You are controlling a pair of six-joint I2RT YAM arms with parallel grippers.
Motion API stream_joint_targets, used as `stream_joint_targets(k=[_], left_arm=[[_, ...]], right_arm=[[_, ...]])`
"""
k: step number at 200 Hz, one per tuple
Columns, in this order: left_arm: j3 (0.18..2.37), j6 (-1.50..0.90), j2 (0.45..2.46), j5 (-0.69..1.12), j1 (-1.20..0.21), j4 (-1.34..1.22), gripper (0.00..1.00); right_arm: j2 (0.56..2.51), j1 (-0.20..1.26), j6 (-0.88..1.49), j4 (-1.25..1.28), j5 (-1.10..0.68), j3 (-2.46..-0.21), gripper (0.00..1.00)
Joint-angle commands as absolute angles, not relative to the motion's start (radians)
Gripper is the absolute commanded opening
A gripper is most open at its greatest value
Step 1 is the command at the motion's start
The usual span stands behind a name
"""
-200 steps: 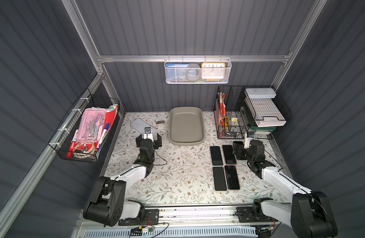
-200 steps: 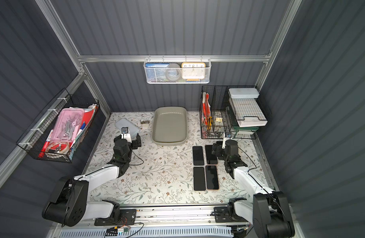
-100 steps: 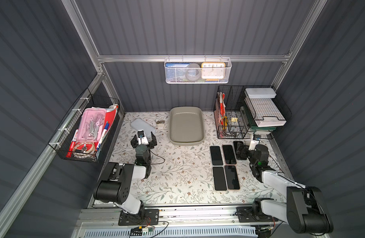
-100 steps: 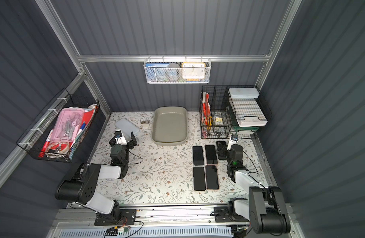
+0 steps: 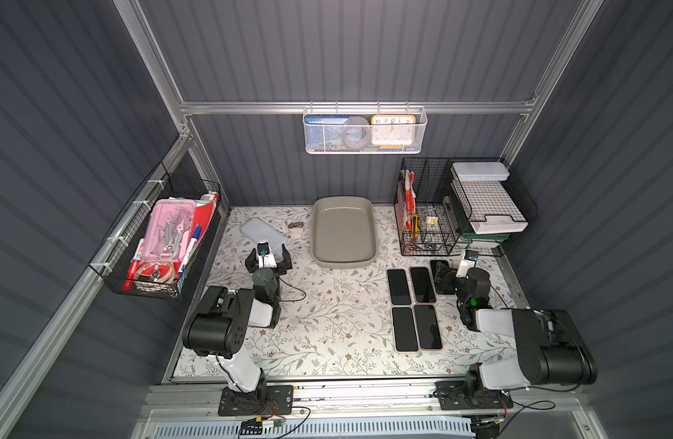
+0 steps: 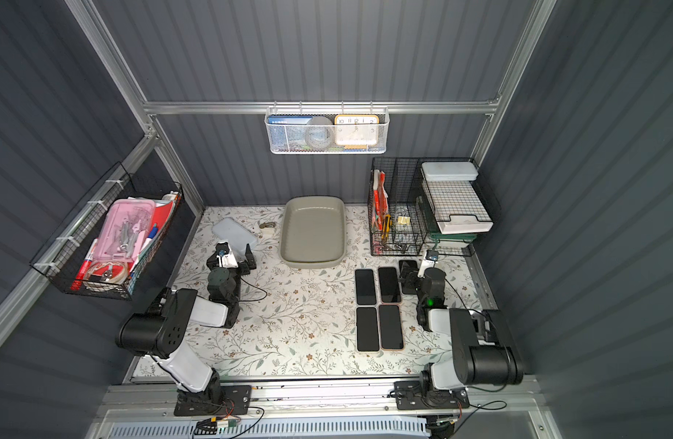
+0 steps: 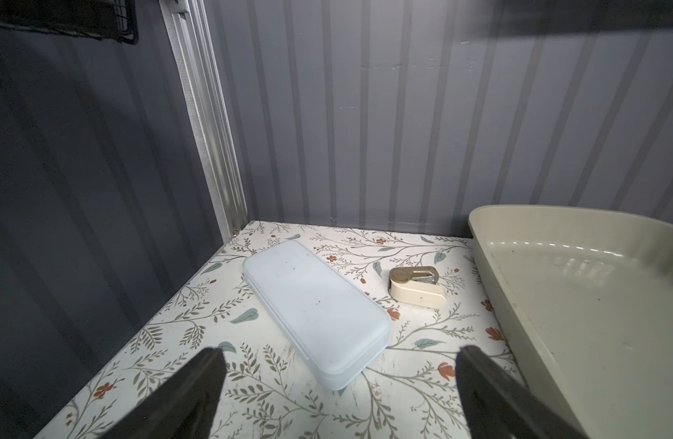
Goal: Take the phone out of the storage box
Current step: Reset both arms
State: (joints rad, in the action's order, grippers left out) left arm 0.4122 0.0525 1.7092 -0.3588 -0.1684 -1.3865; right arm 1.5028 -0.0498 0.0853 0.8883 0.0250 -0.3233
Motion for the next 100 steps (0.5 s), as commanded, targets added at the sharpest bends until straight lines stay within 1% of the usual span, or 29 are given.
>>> stream_joint_targets(k=[1,22,34,84,100], left_arm=[[0.429,0.062,1.706,-0.341,-0.166,-1.414,0.99],[0.432,0.057,1.705,-0.353,-0.166,-1.407,0.99],[0.446,0.027,1.706,-0.425,-0.166,-1.373,0.99],[0.453,0.017,1.707,-0.448,-0.166,-1.365,0.99],[0.453,0.015,1.707,-0.448,-0.166,-1.365,0.99]], right_arm=[[1.580,-0.053,0.078,1.039,0.011,-0.345,0.99],[1.535,-0.054,0.081,0.904,0.014,-0.378,0.99],[1.526,-0.053,0.073,0.856,-0.001,-0.392,0.99],[1.561,-0.048,0.062,0.985,-0.001,-0.357,0.99],[1.565,-0.045,0.062,0.955,0.004,-0.375,0.99]])
